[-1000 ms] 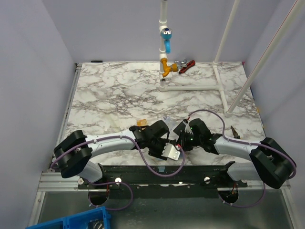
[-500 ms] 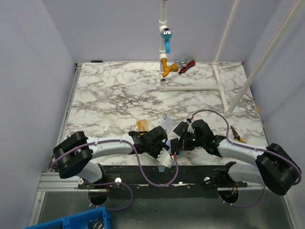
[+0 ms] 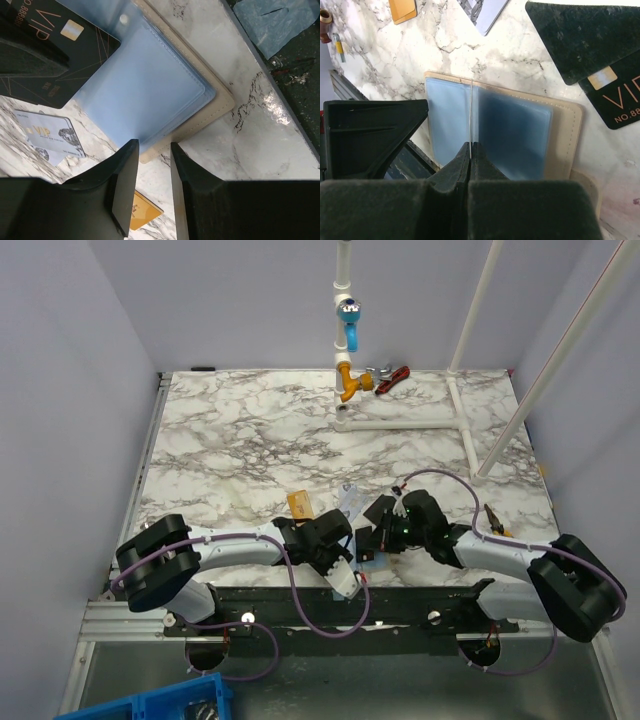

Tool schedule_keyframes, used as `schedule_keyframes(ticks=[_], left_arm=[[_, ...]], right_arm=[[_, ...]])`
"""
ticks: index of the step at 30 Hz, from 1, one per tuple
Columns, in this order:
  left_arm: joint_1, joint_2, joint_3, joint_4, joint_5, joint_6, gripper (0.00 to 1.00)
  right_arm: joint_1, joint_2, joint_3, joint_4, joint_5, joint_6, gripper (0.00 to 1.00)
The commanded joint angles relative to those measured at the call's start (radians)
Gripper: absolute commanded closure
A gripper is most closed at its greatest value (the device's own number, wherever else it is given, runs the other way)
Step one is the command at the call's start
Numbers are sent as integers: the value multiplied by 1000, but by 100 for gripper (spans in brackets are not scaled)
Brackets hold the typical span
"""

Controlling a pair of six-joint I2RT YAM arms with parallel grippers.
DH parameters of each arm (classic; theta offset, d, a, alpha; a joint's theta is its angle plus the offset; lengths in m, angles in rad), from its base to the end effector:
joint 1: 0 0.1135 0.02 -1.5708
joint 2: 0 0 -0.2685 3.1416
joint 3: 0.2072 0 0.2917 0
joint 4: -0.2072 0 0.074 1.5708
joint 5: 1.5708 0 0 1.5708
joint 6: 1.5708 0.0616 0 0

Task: Put the credit cards into the card holder
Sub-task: Insert the credit card into the card holder.

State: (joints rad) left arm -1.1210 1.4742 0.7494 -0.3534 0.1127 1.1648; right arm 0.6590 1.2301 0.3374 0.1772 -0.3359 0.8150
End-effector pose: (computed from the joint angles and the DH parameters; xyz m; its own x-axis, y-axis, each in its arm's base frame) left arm 0.1292 -0.2836 0.1173 0.6920 0.6663 -0.2778 0.7145 -0.5773 0.3953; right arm 0.1898 0.1727 0.0952 -0.9196 0.1568 -0.3603 -0.1540 0.6998 0.6976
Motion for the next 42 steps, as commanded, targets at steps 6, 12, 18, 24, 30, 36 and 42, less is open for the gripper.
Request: schedule_keyframes(ticks=[6, 12, 18, 24, 30, 36, 42], left_arm=[[-9, 12, 6, -22, 13, -1, 72], [-9, 10, -3, -10, 8, -14, 74], [-9, 9, -10, -1, 7, -19, 75], [-9, 7, -19, -3, 8, -29, 77], [-15, 8, -41, 4, 4, -20, 86], [-28, 18, -40, 13, 2, -22, 89], [-37, 24, -38, 9, -4, -32, 90]], right_arm=[[-6, 17, 2, -36, -33, -25, 86], [-6, -83, 34, -174, 27, -33, 69], [-6, -61, 57, -173, 21, -33, 75], [-6, -48, 67, -170, 49, -24, 99], [-6, -119, -23, -87, 58, 24, 99], [-6, -129, -96, 26, 53, 65, 99], [-22, -142, -144, 146, 28, 88, 99]])
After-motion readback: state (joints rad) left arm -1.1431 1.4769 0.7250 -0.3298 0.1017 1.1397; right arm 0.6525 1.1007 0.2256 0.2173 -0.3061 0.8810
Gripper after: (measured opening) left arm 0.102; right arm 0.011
